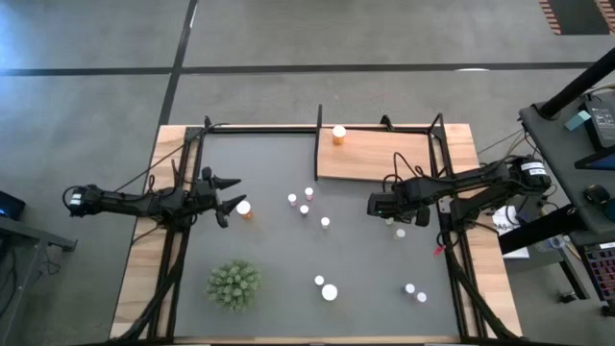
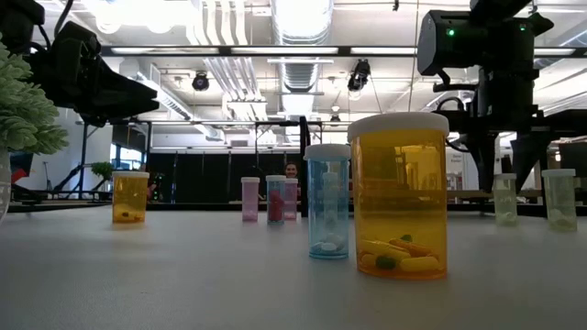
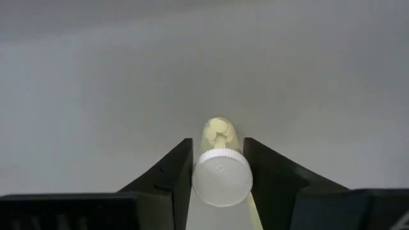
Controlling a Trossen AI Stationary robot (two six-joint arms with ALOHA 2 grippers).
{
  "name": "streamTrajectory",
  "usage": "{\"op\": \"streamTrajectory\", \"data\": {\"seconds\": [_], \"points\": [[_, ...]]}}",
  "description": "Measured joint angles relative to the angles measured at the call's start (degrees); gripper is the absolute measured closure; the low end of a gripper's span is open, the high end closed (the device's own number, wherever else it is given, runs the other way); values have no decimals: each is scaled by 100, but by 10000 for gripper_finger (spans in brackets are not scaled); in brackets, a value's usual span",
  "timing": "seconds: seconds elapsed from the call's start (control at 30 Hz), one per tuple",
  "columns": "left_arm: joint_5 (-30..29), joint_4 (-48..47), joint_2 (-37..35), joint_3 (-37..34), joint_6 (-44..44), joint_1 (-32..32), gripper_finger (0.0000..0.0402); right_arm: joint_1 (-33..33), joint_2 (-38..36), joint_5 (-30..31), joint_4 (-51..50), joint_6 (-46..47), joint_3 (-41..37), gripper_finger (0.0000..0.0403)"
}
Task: Pick and place medicine bottles onto shelf by color
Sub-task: Put the top right yellow pill bottle on the shelf
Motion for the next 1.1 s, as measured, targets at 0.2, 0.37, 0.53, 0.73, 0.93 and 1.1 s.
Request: {"op": "streamTrajectory", "data": {"seconds": [0.2,0.37,0.53,0.73,0.93,1.1], "points": [[0,1,0,0,-2,2,164,0,0,-1,0,34,0,293],[0,-1,0,0,-1,1,164,0,0,-1,18,49,-1,291],[0,1,0,0,-2,2,164,-2,0,21,91,25,55,286],[0,1,0,0,0,1,164,-236,0,360,-181,-267,448,288],[0,0,0,0,0,2,164,-920,20,643,-347,-1325,974,287],[0,-1,0,0,-1,1,164,-1539,451,589,-682,-2376,1655,287]]}}
